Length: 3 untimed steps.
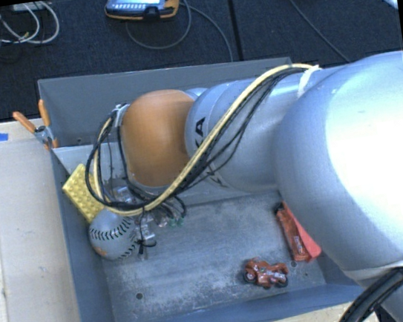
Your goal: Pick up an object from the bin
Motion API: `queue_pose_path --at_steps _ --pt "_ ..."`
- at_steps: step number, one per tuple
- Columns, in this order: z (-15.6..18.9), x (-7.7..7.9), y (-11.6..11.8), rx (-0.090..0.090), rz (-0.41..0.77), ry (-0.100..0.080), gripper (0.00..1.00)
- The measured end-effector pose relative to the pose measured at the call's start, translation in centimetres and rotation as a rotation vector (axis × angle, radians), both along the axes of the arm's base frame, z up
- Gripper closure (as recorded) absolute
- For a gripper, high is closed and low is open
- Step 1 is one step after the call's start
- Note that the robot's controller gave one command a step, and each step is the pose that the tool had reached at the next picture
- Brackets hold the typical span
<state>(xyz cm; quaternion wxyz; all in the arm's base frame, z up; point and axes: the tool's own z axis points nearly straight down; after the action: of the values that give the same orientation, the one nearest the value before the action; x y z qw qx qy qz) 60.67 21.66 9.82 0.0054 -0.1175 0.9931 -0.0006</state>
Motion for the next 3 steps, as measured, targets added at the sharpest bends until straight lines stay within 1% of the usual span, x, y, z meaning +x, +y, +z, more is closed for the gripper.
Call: queue_pose_path --at_steps 1,3 --pt "-2.21 0.71 1.31 -0.013 -0.127 0.001 1.00" --pt "-1.83 0.67 1.22 -0.014 -0.129 0.001 1.00"
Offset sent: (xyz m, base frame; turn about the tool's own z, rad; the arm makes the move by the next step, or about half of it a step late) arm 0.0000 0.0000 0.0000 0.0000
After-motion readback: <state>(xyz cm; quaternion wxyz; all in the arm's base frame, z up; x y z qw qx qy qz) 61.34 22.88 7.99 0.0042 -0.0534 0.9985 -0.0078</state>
